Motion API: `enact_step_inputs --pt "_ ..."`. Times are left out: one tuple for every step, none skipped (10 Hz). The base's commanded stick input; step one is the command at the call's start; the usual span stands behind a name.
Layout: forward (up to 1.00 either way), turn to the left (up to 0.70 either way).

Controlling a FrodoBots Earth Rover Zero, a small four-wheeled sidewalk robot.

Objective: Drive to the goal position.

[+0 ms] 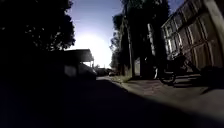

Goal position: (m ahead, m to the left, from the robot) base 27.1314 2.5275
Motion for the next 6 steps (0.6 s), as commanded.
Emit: enact_step_inputs --pt "0.85 0.00" --pt "0.85 0.00" --pt "0.85 0.00" --pt "0.85 0.00" --pt "0.85 0.00" --pt "0.85 0.00"
